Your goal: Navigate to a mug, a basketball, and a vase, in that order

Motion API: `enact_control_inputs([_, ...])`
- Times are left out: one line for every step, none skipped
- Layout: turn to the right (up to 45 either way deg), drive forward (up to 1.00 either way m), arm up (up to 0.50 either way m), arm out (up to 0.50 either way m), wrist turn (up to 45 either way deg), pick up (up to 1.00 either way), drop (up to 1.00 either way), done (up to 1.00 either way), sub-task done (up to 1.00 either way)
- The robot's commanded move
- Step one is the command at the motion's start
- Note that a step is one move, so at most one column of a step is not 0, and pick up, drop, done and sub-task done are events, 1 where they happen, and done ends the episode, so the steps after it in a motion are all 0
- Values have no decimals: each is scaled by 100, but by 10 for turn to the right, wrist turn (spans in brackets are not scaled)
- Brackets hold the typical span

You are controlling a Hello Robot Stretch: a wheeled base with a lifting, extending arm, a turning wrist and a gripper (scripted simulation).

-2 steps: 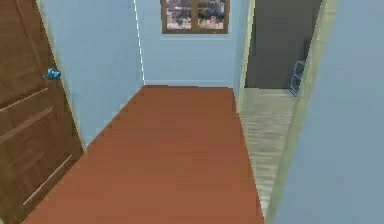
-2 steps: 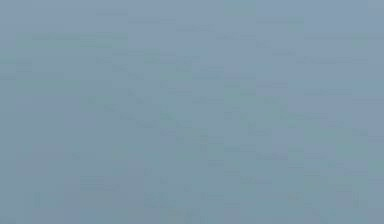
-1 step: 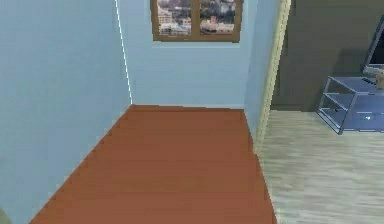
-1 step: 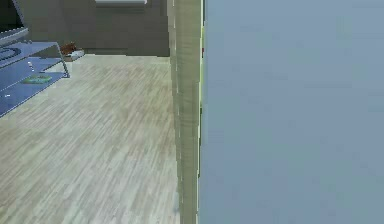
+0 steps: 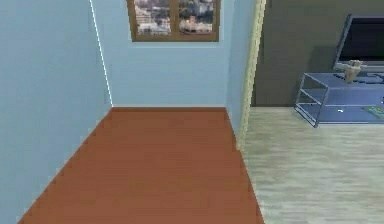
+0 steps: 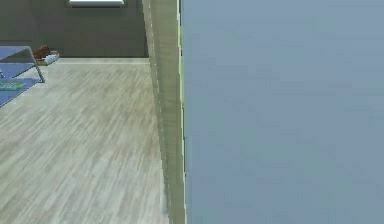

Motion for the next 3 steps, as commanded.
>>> enact_control_inputs([0,35,0,0,0,0,0,0,0])
enact_control_inputs([420,0,0,0,0,0,0,0,0])
enact_control_inputs([0,45,0,0,0,0,0,0,0])
